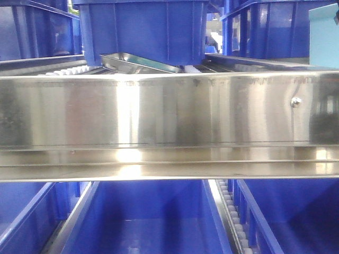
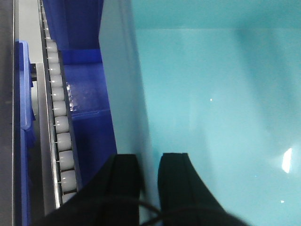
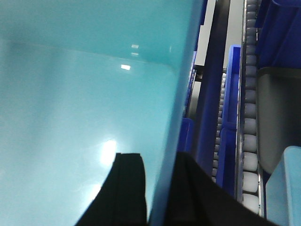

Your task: Move two blue bins to right shelf middle

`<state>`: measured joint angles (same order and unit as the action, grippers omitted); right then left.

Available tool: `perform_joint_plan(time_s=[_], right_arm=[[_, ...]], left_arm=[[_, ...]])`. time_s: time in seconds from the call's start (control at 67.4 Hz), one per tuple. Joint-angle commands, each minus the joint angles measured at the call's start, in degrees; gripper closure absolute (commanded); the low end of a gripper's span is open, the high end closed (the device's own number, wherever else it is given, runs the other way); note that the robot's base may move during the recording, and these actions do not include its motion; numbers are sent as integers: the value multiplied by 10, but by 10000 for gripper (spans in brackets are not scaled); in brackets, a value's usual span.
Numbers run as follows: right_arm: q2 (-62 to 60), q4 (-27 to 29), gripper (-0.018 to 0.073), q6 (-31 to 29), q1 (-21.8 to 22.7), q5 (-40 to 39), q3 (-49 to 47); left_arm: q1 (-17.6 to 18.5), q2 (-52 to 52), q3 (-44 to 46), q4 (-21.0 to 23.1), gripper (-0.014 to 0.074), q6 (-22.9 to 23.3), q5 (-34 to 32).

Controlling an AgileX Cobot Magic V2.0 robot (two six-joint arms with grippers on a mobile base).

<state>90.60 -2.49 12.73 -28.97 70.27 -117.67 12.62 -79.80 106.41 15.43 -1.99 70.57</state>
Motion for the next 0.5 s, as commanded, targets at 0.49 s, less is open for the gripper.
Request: perform_joint_plan(time_s=[0.49], right_arm=[[-6, -24, 712, -13, 2, -35, -8]], left_arm=[[-2, 6, 9, 20, 707, -8, -6]])
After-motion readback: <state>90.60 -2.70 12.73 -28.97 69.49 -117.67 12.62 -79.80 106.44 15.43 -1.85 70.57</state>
